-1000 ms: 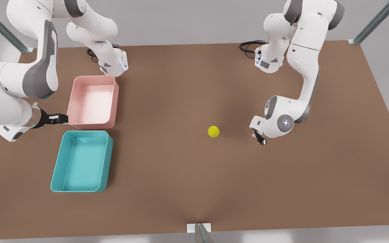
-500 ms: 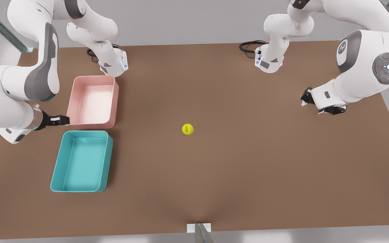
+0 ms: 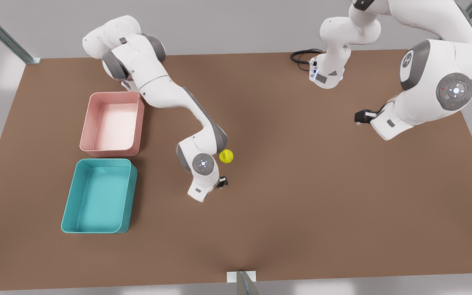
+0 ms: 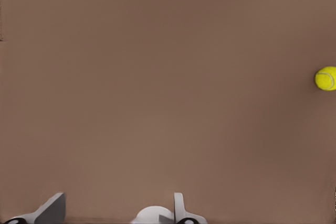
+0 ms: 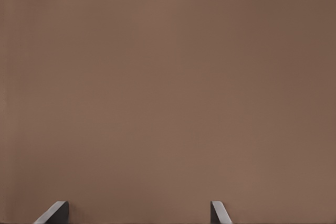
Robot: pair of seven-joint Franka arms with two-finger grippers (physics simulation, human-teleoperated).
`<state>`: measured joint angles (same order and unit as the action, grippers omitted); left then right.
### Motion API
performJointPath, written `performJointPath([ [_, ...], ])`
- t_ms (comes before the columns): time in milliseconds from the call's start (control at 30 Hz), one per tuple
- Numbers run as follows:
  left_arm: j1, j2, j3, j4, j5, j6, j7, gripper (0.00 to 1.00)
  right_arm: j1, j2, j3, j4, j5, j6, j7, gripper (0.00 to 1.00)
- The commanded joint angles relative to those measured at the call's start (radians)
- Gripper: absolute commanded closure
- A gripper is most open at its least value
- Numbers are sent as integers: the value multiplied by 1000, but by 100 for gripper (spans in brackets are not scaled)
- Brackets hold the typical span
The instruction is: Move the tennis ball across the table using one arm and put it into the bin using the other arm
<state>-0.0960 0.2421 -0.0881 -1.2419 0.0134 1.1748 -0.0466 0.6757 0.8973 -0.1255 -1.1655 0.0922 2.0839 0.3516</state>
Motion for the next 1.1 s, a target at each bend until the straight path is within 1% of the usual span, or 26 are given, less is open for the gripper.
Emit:
performJointPath([
  [0, -1, -1, -1, -1, 2, -9, -295, 0, 28, -6, 0, -2, 4, 193, 688, 0],
  [133, -1, -1, -2, -1, 0, -9, -295, 0, 99, -8, 0, -25, 4, 177, 730, 0],
  [167, -1, -1, -4, -1, 0, -11, -295, 0, 108, -8, -2, -49, 3, 177, 730, 0],
  [267, -1, -1, -4, -1, 0, -17, -295, 0, 145, -83, -2, -180, -3, 177, 731, 0],
  [367, -1, -1, -4, -1, 0, -17, -295, 0, 174, -144, -2, -275, -8, 177, 730, 0],
  [600, -1, -1, -4, -10, 0, -17, -295, 0, 219, -196, -5, -397, -9, 180, 730, 0],
  [667, -4, -1, -4, -10, 0, -18, -295, 0, 231, -228, -5, -457, -9, 196, 730, 0],
  [867, -4, -3, -4, -10, 0, -26, -295, 0, 246, -233, -8, -490, -11, 217, 730, 0],
  [1067, -4, -3, -4, -11, 0, -27, -295, 0, 235, -184, -11, -483, -12, 251, 728, 0],
])
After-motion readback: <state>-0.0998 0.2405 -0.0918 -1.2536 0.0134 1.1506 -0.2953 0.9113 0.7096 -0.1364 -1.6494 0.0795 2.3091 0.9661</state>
